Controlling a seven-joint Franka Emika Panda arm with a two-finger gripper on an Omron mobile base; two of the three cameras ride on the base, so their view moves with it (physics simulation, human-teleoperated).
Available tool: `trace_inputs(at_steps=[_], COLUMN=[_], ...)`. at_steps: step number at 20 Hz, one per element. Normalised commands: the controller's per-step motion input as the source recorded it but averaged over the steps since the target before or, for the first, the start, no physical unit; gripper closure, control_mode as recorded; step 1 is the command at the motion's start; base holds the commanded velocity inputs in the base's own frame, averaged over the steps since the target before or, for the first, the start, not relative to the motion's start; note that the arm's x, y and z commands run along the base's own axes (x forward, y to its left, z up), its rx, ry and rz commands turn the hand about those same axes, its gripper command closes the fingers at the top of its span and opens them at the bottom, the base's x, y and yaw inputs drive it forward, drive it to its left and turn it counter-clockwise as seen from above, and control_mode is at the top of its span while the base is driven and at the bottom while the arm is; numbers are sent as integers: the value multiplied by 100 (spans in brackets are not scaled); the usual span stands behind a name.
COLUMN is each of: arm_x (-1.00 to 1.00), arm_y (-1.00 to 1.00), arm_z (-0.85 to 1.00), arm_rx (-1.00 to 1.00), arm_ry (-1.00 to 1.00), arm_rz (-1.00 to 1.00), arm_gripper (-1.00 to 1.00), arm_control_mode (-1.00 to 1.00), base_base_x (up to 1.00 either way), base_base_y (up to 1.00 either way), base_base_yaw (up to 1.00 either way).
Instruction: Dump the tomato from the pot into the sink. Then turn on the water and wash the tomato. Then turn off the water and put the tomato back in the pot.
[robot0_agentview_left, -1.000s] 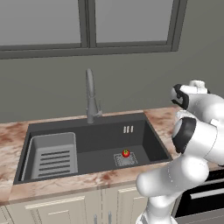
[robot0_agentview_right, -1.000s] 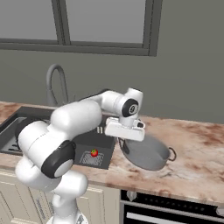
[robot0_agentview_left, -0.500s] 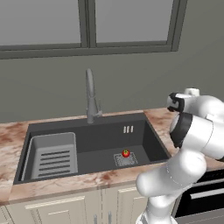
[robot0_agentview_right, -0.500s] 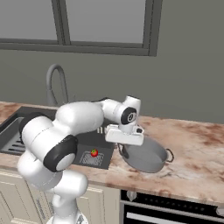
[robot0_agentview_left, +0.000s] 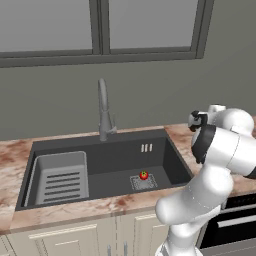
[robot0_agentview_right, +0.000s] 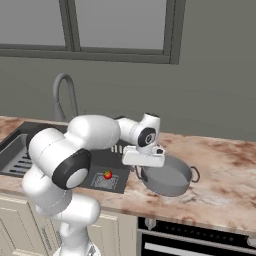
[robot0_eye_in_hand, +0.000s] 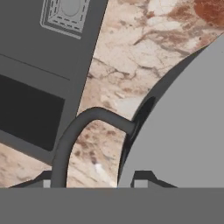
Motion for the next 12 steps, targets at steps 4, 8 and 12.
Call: trace_inputs(at_steps=[4,8,12], arm_x=[11,0,0], arm_y=[0,0,0], arm_z=[-21,-25,-3], arm_rx=[0,0,0], arm_ry=[-3,-3,-7], arm_rz=[5,5,2], arm_gripper=[100,-100,-100], arm_control_mode=[-100,-100,-100], base_base_x=[0,0,0], base_base_y=[0,0,0], base_base_yaw=[0,0,0])
